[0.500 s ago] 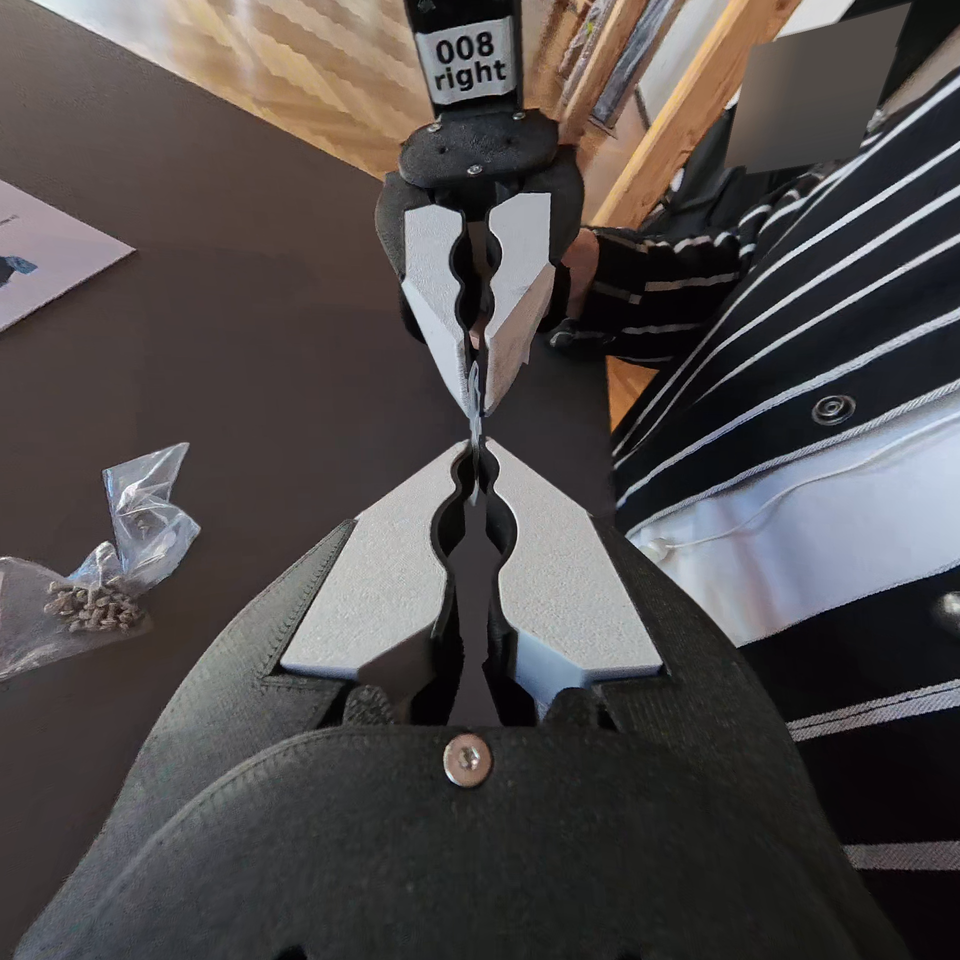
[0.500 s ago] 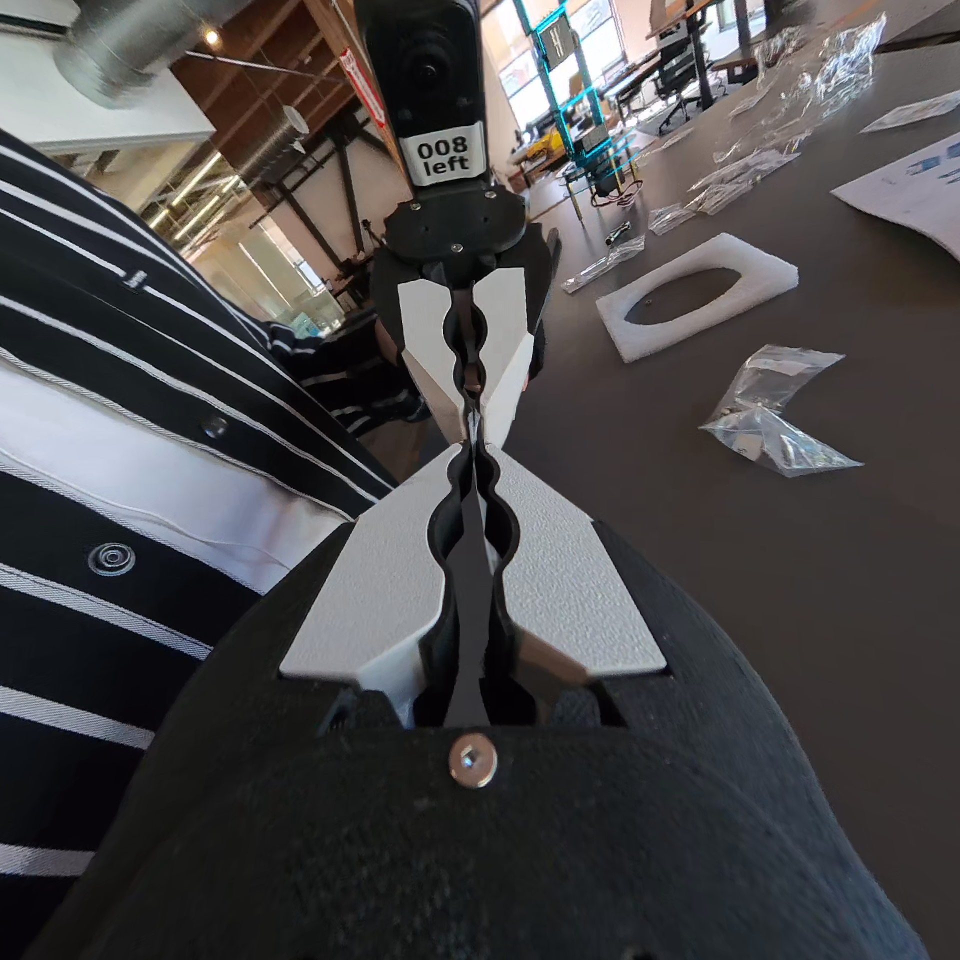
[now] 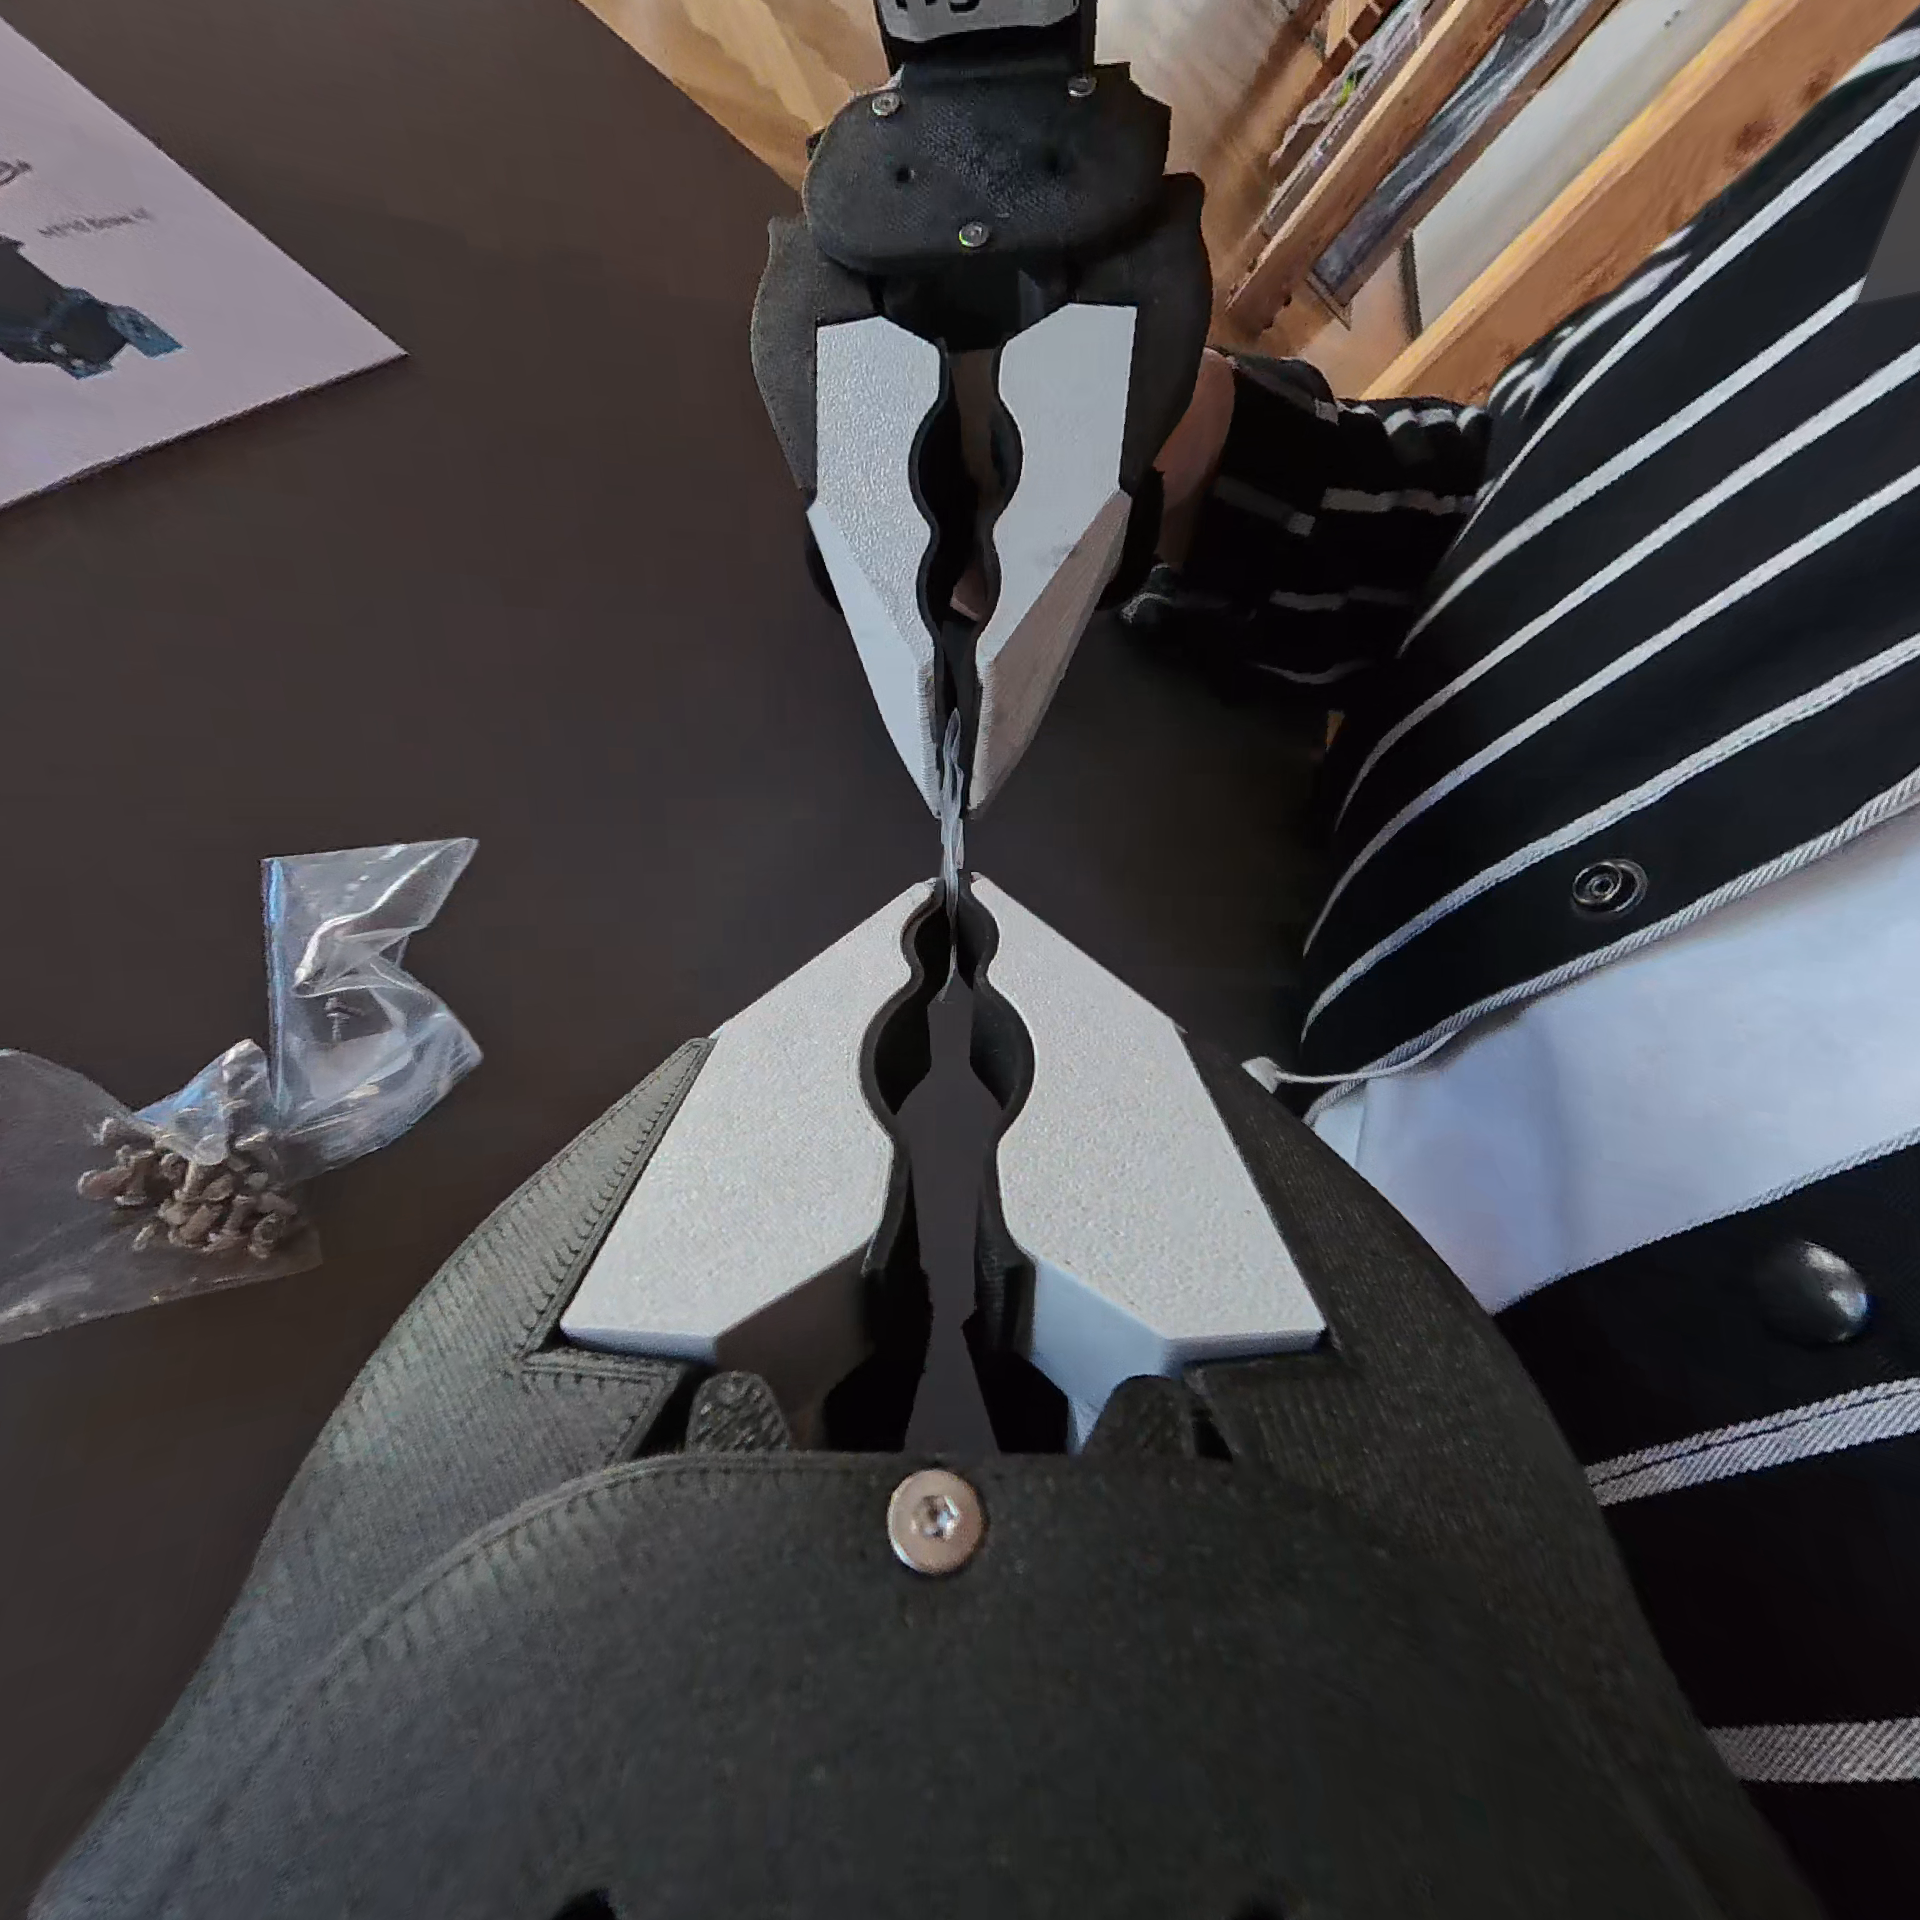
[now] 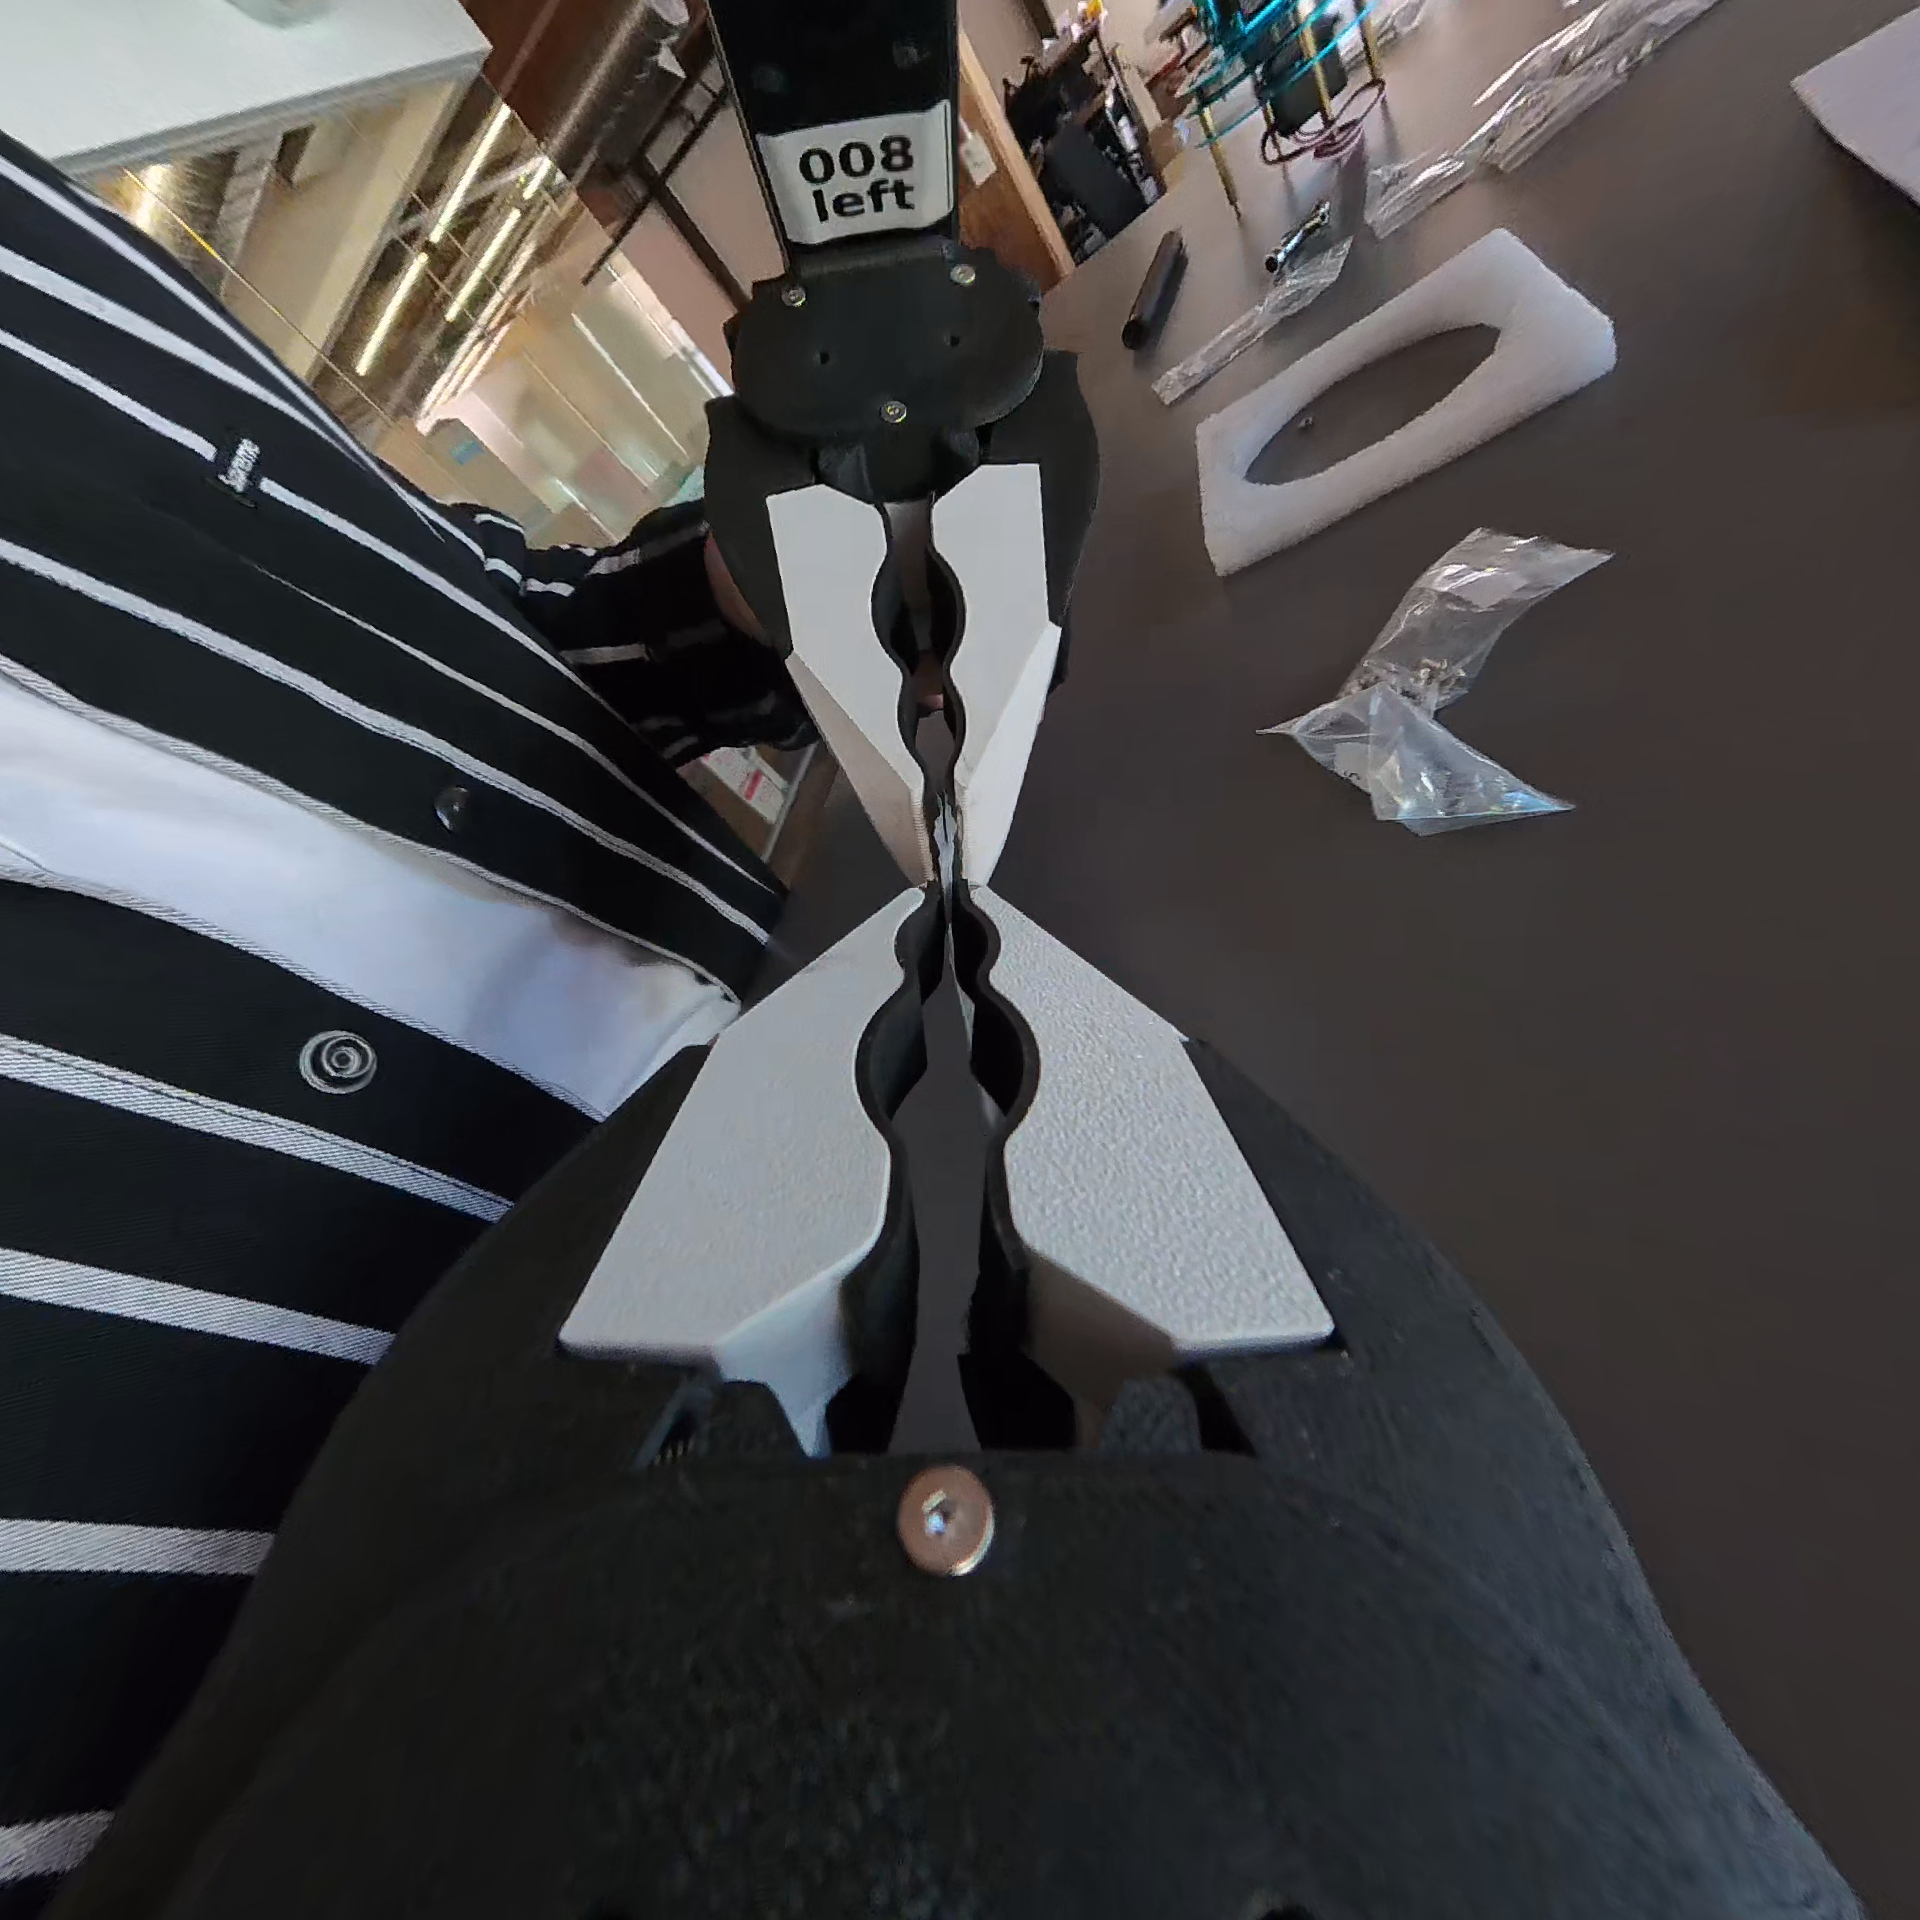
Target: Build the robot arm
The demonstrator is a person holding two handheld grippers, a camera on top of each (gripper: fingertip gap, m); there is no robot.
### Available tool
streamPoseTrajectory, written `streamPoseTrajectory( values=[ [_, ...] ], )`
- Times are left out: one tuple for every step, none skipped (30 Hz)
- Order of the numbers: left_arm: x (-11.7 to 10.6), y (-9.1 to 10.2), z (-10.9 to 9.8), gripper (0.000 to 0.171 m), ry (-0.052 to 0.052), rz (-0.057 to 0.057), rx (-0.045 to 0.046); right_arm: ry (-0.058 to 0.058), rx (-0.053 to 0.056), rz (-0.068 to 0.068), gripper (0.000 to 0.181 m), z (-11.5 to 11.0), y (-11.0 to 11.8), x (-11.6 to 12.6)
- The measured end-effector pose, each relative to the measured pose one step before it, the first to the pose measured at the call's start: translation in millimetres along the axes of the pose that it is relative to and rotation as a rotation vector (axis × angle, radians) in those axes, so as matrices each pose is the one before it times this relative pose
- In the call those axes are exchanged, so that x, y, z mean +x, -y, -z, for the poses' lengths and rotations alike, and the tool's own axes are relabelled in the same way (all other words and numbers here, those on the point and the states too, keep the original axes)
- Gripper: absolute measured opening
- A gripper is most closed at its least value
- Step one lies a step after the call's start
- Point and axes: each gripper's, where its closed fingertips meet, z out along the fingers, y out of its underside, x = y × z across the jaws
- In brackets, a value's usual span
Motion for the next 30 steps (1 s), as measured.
streamPoseTrajectory(
  values=[
    [-3.0,0.4,0.1,0.0,0.0054,0.0105,-0.00096,0.012,-0.0056,-0.0174,0.001,-0.24,-0.26,1.8],
    [-2.62,-0.08,-0.3,0.0,0.0025,0.013,-0.00188,-0.0049,-0.0087,-0.0135,0.001,0.06,-0.07,4.34],
    [-2.74,0.06,-0.26,0.0,0.0034,0.0142,0.00192,-0.004,-0.0057,-0.0136,0.0,0.02,0.27,3.41],
    [-2.21,-0.08,-0.18,0.0,0.0,0.0166,0.00118,-0.0036,-0.0107,-0.0153,0.001,-0.29,-0.74,2.56],
    [-2.37,-1.2,-0.14,0.0,0.0007,0.0205,-0.00492,-0.0141,-0.0169,-0.0139,0.001,-0.08,-1.28,3.4],
    [-4.42,-3.62,0.61,0.003,0.0159,0.0176,-0.01962,-0.0297,-0.0214,-0.0087,0.001,0.61,-2.06,5.17],
    [-6.66,-3.64,1.83,0.02,0.0379,0.0096,-0.01752,-0.0504,-0.0292,-0.0034,0.001,1.8,-3.47,8.46],
    [-5.93,-1.69,3.68,0.034,0.0427,0.0009,-0.00064,-0.0432,-0.0179,-0.0023,0.001,2.26,-2.16,7.76],
    [-0.92,-0.03,5.55,0.033,0.0197,-0.0083,0.01464,-0.0249,-0.0093,-0.0134,0.001,1.96,-1.35,5.79],
    [2.56,1.14,7.03,0.031,0.0028,-0.0065,0.02255,-0.0323,0.0061,-0.0173,0.001,1.85,0.29,7.28],
    [1.75,0.65,7.8,0.029,0.008,0.0018,0.01914,-0.0355,0.0017,-0.0052,0.001,1.13,-0.76,7.16],
    [0.28,-0.58,8.74,0.029,0.0159,0.0073,0.01372,-0.0342,-0.0146,-0.0018,0.001,0.48,-3.0,5.92],
    [0.26,-1.55,9.58,0.029,0.015,0.0088,0.01065,-0.0286,-0.0233,0.0024,0.001,0.2,-3.73,3.96],
    [0.92,-2.14,10.6,0.029,0.0128,0.0093,0.01032,-0.0239,-0.0201,0.016,0.004,-0.04,-2.81,2.3],
    [0.64,-2.56,11.69,0.03,0.0166,0.0104,0.01297,-0.0342,-0.0021,0.0238,0.018,0.42,0.09,2.48],
    [0.37,-2.62,13.09,0.031,0.0193,0.0106,0.01642,-0.0291,0.0123,0.0336,0.025,1.9,2.42,0.63],
    [0.75,-2.69,14.59,0.031,0.0201,0.0087,0.01935,-0.0393,0.0229,0.0315,0.033,3.7,4.18,1.46],
    [0.61,-2.57,16.33,0.032,0.0238,0.0034,0.0245,-0.0323,0.0326,0.0277,0.04,5.52,6.23,0.2],
    [-0.27,-2.2,18.12,0.032,0.0327,-0.0013,0.03004,-0.0345,0.0424,0.0236,0.044,7.17,8.82,0.51],
    [-1.93,-1.78,20.07,0.033,0.0426,-0.0027,0.03533,-0.0422,0.0529,0.0248,0.045,8.49,12.17,1.36],
    [-3.09,-1.51,22.01,0.035,0.0466,-0.0027,0.04087,-0.0421,0.0662,0.0228,0.044,8.46,15.83,0.86],
    [-4.47,-1.24,24.06,0.036,0.049,-0.0022,0.04778,-0.0321,0.0739,0.0262,0.043,6.94,18.85,-1.51],
    [-6.05,-0.37,26.02,0.038,0.0523,-0.0031,0.05666,-0.029,0.0744,0.0408,0.039,4.28,20.52,-3.43],
    [-8.15,0.04,27.85,0.039,0.0557,-0.0031,0.06111,-0.0384,0.0711,0.0482,0.038,0.86,20.7,-3.91],
    [-10.54,-0.37,29.38,0.039,0.0596,-0.0029,0.05606,-0.0342,0.0583,0.0501,0.038,-2.78,19.4,-6.3],
    [-13.17,-1.37,30.6,0.04,0.0643,-0.0062,0.04624,-0.029,0.0373,0.047,0.039,-6.62,16.68,-8.81],
    [-15.4,-2.43,31.61,0.04,0.0676,-0.0118,0.03664,-0.0271,0.0231,0.0415,0.043,-10.29,14.4,-10.52],
    [-17.46,-2.94,32.51,0.04,0.0709,-0.0136,0.03467,-0.0186,0.0222,0.036,0.052,-13.48,13.79,-13.79],
    [-19.67,-2.72,33.5,0.041,0.0728,-0.0116,0.03628,-0.0117,0.0244,0.0269,0.064,-16.31,13.46,-17.13],
    [-21.57,-2.31,34.24,0.041,0.0715,-0.0083,0.03726,-0.0044,0.0153,0.016,0.069,-18.29,11.67,-20.22]
  ],
)
